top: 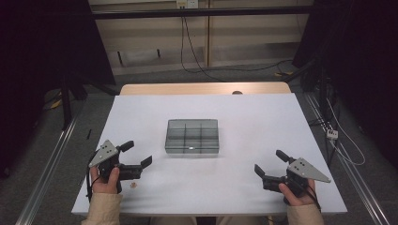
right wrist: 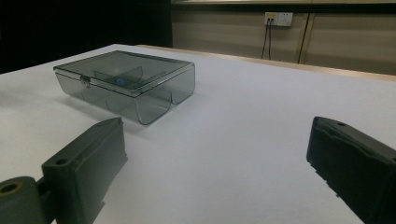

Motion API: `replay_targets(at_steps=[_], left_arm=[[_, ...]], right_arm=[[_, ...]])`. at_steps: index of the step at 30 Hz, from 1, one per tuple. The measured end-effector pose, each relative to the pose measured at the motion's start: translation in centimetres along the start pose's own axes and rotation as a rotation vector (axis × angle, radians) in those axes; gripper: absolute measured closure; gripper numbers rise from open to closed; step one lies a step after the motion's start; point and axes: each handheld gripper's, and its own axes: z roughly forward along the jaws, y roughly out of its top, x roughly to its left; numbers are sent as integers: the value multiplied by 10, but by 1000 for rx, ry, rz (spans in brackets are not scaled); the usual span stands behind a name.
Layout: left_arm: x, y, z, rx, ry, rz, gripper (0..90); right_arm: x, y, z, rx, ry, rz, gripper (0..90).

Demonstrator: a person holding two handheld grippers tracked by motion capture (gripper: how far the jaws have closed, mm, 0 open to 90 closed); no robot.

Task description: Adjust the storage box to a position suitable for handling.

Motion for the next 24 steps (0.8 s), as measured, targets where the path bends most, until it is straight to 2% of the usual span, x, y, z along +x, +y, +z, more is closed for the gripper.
replay_targets(at_steps=[12,17,19,22,24], left_arm=[[1,1,1,-4,18,2,32],[2,4,3,-16,60,2,32],[3,5,4,-34,48,-15,33],[6,9,8,-8,57,-24,51],[7,11,11,14,72,-20,76]], right_arm=[[-3,1,0,-2,-11,-12,43],[-5,3,2,8,-44,-15,39],[-7,5,4,4,-67,-17,39],[-9,9,9,4,-90,-8,58],[-10,11,13,15,-105,-29,73]])
